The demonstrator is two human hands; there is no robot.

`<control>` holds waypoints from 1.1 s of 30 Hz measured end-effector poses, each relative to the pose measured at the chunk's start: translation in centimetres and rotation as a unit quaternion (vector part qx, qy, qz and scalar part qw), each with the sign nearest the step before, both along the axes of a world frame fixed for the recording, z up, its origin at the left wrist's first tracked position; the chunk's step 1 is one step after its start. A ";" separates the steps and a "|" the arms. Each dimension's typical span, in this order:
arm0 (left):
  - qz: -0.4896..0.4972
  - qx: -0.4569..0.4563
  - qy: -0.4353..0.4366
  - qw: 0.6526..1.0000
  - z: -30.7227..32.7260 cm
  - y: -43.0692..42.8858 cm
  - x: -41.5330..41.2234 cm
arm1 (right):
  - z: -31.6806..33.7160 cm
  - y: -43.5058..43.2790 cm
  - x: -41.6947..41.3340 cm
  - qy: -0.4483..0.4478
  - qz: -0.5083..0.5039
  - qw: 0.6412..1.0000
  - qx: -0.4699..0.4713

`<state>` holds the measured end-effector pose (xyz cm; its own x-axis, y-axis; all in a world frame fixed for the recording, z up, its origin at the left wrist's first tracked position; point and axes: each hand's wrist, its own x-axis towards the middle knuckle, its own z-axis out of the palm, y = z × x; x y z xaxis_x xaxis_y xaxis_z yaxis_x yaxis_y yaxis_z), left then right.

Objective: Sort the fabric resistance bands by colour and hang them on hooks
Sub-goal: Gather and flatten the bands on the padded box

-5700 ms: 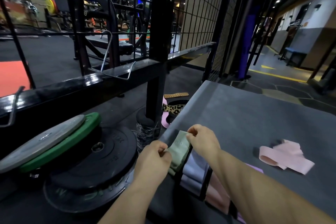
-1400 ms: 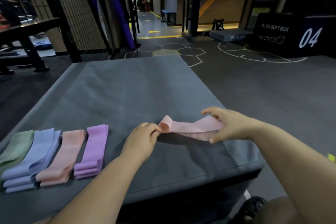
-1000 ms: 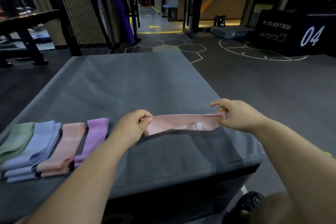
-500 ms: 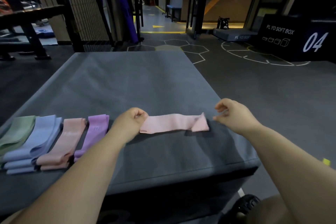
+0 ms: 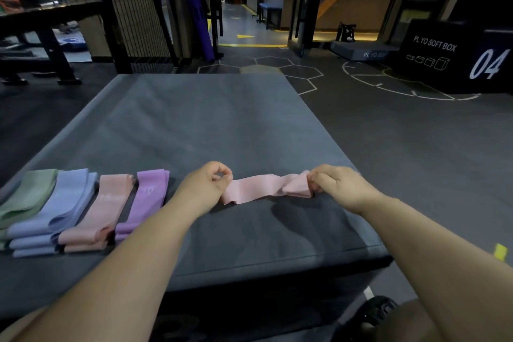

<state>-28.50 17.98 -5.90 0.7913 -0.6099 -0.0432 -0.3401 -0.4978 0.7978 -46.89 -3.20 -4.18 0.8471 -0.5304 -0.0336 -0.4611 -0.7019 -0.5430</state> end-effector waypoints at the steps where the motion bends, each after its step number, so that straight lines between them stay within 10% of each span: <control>1: -0.004 -0.005 0.005 1.000 0.0 0.0 0.0 | -0.1 0.1 0.0 0.001 0.000 1.000 -0.002; 33: 0.081 -0.040 -0.050 0.995 0.2 0.4 1.3 | 0.3 -1.4 0.5 -0.180 -0.115 0.976 -0.030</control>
